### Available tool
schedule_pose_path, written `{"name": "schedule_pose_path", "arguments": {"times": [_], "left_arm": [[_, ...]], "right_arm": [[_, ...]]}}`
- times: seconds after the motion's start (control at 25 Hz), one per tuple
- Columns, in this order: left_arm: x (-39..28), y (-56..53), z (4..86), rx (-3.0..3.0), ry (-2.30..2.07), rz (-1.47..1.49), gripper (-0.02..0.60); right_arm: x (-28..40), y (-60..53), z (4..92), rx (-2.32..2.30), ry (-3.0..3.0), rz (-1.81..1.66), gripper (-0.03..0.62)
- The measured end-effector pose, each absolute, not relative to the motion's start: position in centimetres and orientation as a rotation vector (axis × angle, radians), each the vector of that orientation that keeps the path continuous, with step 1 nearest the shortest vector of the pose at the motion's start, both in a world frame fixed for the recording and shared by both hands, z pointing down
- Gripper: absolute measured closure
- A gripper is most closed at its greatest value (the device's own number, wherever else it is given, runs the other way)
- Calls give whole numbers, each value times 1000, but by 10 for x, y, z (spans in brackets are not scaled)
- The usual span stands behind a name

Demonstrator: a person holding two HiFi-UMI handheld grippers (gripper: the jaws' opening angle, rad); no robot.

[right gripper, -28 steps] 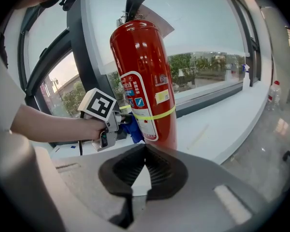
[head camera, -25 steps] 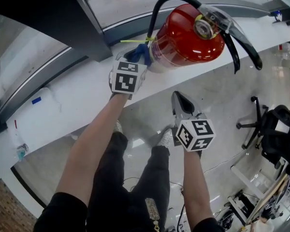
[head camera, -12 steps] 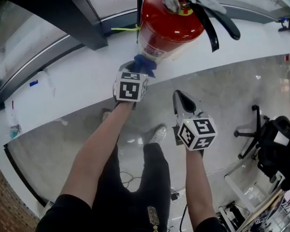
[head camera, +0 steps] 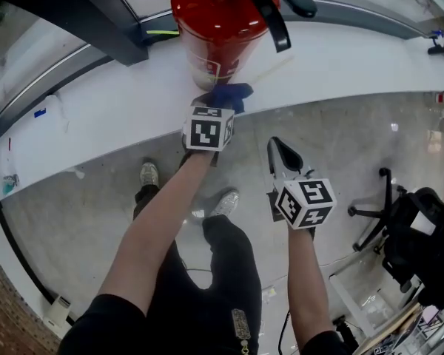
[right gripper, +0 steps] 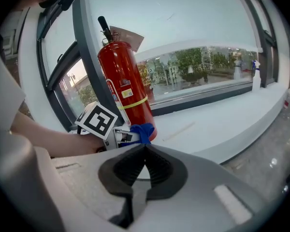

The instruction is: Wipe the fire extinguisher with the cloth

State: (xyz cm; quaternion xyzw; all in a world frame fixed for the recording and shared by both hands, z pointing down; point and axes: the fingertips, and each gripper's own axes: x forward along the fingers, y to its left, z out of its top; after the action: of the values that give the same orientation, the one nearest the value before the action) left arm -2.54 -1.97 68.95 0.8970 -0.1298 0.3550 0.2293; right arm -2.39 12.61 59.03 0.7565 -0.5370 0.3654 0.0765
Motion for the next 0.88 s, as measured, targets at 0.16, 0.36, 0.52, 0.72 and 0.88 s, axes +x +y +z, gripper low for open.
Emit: {"name": "schedule_pose_path", "arguments": {"times": [0.16, 0.36, 0.52, 0.72, 0.88], "left_arm": [[0, -10, 694, 2448, -398, 919, 518], [3, -15, 706, 2424, -460, 916, 517], [-16, -26, 713, 2411, -486, 963, 517], [-36, -41, 713, 2441, -450, 1026, 517], [-55, -56, 714, 2449, -443, 1041, 517]], "right_arm": [[-1, 138, 594, 2232, -1607, 1074, 591], [7, 135, 602, 2187, -1617, 1070, 591], [-2, 120, 606, 2156, -1636, 1084, 591], [-21, 97, 605, 2150, -1648, 1101, 591], [-35, 84, 604, 2163, -1618, 1115, 591]]}}
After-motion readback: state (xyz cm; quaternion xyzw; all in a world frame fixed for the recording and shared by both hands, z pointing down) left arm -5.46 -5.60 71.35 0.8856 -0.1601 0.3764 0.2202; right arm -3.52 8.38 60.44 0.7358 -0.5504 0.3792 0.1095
